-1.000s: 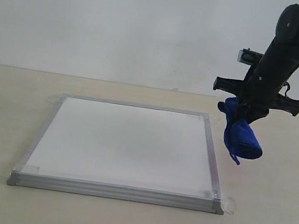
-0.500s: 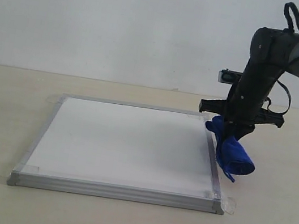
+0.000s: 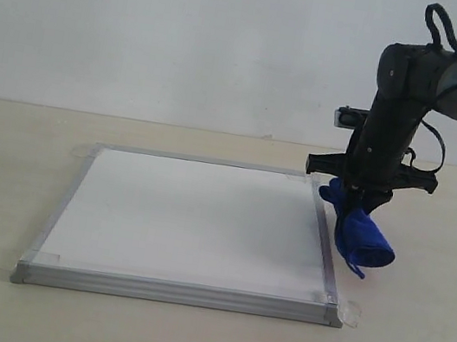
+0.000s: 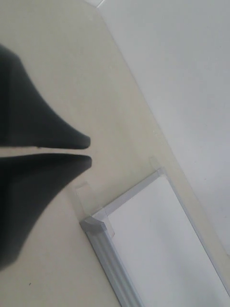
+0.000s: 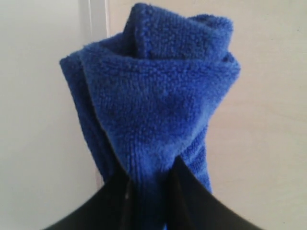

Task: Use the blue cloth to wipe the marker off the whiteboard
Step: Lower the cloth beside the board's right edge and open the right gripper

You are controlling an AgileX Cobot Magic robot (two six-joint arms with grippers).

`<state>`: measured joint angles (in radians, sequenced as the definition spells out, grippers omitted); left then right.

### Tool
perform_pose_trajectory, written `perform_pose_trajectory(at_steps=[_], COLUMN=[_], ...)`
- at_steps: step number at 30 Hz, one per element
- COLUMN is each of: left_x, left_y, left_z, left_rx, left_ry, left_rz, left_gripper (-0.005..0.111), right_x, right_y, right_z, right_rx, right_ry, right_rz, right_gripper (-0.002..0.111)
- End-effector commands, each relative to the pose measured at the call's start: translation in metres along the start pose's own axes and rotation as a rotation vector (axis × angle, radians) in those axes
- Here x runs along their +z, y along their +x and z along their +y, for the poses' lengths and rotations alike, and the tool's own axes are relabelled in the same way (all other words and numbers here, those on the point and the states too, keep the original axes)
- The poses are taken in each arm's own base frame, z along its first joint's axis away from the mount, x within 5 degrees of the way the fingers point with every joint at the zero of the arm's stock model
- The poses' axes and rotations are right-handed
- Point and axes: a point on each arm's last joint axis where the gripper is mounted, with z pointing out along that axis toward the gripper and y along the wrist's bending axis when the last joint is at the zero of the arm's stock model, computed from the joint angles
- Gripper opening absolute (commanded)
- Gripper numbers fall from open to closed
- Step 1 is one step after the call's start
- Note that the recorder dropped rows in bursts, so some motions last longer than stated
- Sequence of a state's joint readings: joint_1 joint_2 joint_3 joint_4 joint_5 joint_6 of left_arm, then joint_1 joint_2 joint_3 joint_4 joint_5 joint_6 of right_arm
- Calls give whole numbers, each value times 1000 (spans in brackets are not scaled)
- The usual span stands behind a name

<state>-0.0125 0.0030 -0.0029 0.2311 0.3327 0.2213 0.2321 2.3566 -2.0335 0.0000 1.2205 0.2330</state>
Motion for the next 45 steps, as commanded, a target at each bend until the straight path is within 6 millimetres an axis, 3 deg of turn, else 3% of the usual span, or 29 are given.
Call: perform_pose_trajectory(at_steps=[1,23,25,33,45], left_x=[0,0,0,0,0], left_y=[1,1,1,1,1], left_z=[0,0,0,0,0], left_rx=[3,3,3,3,3], left_ry=[-2,-2,-2,-2,-2], left_rz=[-2,-2,-2,-2,-2], left_gripper=[4,4,4,4,4], right_x=[10,14,14,14,14], right_y=[0,0,0,0,0], right_z=[-3,-3,-3,-2,-2], right_rx=[18,24,26,28,23], right_ry=[18,20,20,17,13], right_rz=[17,24,24,25,26], right_gripper=[0,1,5,42,43])
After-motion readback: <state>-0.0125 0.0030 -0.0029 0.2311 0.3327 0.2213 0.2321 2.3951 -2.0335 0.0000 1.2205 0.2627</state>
